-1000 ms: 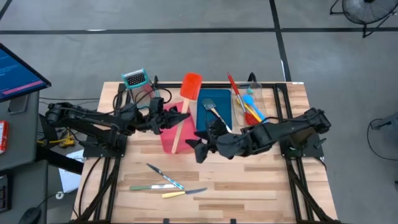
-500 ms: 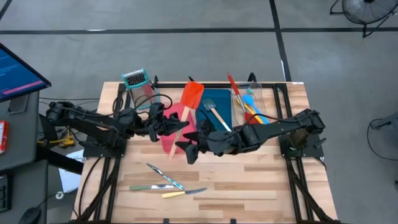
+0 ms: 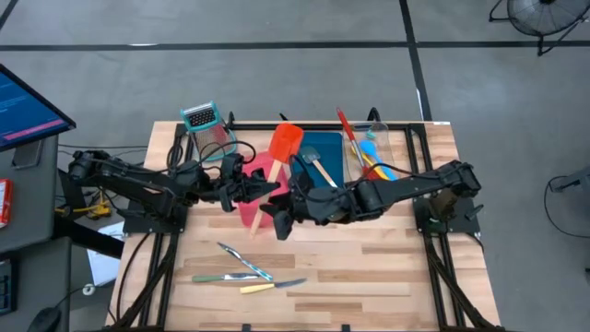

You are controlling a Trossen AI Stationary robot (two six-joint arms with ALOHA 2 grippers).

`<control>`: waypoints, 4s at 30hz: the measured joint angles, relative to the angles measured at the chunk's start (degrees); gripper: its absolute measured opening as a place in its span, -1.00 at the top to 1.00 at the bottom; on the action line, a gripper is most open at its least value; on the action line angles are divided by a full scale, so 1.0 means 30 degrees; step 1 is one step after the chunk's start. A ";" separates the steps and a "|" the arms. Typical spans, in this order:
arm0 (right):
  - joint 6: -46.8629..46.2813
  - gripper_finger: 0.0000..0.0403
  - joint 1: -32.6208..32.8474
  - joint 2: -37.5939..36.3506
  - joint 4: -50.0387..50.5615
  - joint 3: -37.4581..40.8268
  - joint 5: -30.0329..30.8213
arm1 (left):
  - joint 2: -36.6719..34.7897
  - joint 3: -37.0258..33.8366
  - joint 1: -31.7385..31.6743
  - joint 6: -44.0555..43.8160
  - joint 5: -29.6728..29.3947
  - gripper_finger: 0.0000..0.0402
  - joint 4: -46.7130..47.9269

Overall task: Pick & Place Kitchen Items
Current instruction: Put the red spatula into the blue bin, then put the blue table knife into the red bin

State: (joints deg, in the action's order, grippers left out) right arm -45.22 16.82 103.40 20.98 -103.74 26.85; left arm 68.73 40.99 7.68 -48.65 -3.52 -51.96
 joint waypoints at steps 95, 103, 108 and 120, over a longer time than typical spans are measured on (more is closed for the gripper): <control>1.0700 0.97 -1.4220 0.5886 2.2858 0.0004 -2.0990 | -0.9293 -0.0852 -0.1044 -0.1739 -0.1691 1.00 1.3105; 0.8644 0.94 -1.5100 0.5944 2.2848 0.0000 -2.0927 | -0.9145 -0.0852 -0.0947 -0.1724 -0.1687 1.00 1.3187; 0.7877 0.87 -1.5018 0.5944 2.2066 0.0000 -1.9822 | -0.9143 -0.0852 -0.0947 -0.1724 -0.1681 1.00 1.3194; 0.8052 0.42 -1.4345 0.5925 2.1863 -0.0021 -1.7478 | -0.9143 -0.0852 -0.0940 -0.1724 -0.1081 1.00 1.3238</control>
State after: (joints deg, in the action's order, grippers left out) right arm -21.06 -26.21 121.17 86.57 -103.81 -25.58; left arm 41.30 38.44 4.86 -53.82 -6.76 -12.25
